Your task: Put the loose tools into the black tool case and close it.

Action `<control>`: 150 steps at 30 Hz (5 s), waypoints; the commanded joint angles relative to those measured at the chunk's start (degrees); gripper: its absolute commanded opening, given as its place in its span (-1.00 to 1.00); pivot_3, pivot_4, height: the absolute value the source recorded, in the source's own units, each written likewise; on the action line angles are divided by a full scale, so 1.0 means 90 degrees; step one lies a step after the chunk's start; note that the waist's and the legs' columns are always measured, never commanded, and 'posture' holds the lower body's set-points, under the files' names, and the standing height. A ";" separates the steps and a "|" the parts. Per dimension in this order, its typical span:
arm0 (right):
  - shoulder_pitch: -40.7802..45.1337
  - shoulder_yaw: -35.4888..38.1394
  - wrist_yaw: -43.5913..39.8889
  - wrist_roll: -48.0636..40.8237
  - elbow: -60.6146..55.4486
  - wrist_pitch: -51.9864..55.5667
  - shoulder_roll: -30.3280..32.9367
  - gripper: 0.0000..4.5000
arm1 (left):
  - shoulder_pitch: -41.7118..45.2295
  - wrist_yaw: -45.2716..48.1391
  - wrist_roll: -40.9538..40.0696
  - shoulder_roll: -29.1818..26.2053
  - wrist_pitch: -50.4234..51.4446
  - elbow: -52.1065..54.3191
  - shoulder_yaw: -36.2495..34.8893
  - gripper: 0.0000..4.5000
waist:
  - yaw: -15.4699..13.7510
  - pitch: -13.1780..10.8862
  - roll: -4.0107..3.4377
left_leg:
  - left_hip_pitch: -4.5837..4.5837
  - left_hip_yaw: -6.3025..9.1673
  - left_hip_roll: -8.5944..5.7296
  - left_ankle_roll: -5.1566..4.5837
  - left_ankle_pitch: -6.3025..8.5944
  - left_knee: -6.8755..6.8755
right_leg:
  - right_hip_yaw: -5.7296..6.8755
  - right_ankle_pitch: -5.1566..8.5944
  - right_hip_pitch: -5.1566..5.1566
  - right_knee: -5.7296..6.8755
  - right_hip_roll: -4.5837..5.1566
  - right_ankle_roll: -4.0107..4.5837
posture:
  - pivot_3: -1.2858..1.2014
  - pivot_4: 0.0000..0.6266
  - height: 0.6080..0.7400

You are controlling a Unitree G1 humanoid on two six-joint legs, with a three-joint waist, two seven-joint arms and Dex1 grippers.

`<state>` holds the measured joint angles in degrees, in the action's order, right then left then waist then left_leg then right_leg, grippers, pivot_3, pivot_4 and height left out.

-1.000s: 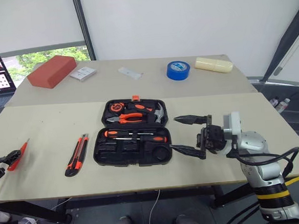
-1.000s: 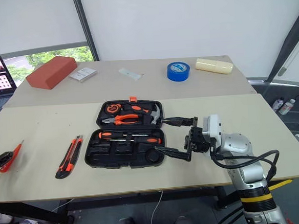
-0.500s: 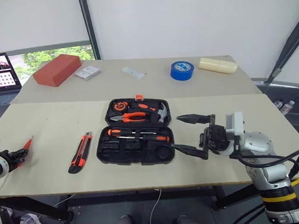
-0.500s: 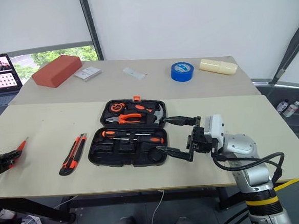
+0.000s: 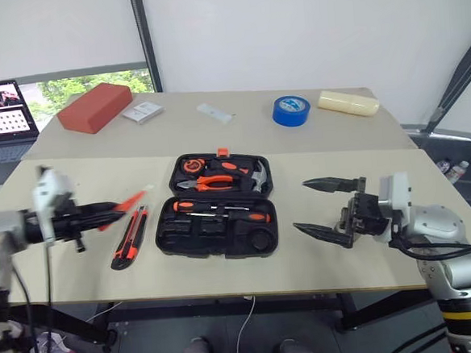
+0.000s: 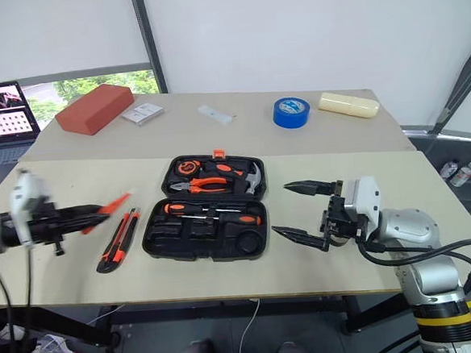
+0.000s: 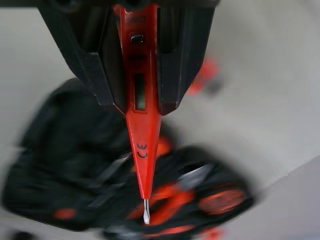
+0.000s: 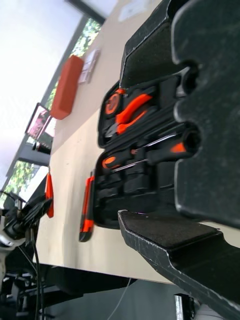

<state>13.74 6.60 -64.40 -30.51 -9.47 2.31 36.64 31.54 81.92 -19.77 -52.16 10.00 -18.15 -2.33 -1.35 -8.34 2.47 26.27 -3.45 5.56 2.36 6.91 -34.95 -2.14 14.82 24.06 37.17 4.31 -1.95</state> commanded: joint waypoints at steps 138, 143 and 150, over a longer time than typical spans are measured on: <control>-0.0608 0.0097 -0.1047 -0.0128 0.0821 -0.1209 -0.0336 1.00 | -0.7512 -0.3839 -0.2018 0.2862 0.0354 0.3437 -0.5239 0.99 | 0.0152 -0.0007 -0.0007 | -0.0126 -0.0008 0.0015 0.0053 0.0050 0.0013 | -0.0004 0.0073 -0.0083 -0.0076 0.0036 0.0013 | 0.03 -0.52 1.00; -0.0306 -0.0044 -0.1041 -0.0367 0.0390 -0.0865 -0.0351 1.00 | -0.6754 -0.4767 -0.2560 0.2098 0.1993 0.4467 -0.4579 0.99 | 0.0129 -0.0012 -0.0015 | -0.0116 -0.0008 0.0020 0.0054 0.0050 0.0024 | 0.0008 0.0070 -0.0081 -0.0090 0.0034 0.0017 | 0.03 -0.52 1.00; 0.0072 -0.0218 -0.1027 -0.0622 -0.0108 -0.0316 -0.0306 1.00 | -0.5037 -0.6395 -0.2533 0.1513 0.3771 0.4776 -0.3394 0.99 | 0.0186 -0.0012 -0.0015 | -0.0113 -0.0013 0.0022 0.0055 0.0056 0.0030 | 0.0005 0.0032 -0.0087 -0.0088 0.0016 0.0038 | 0.03 -0.52 1.00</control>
<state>12.89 4.67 -73.60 -34.17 -7.24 -1.97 33.24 -15.99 27.96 -42.86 -38.04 40.82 23.06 -35.68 0.32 -8.45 2.34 25.30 -3.57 5.76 2.84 7.43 -34.64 -2.11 15.07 23.18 36.41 4.41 -1.56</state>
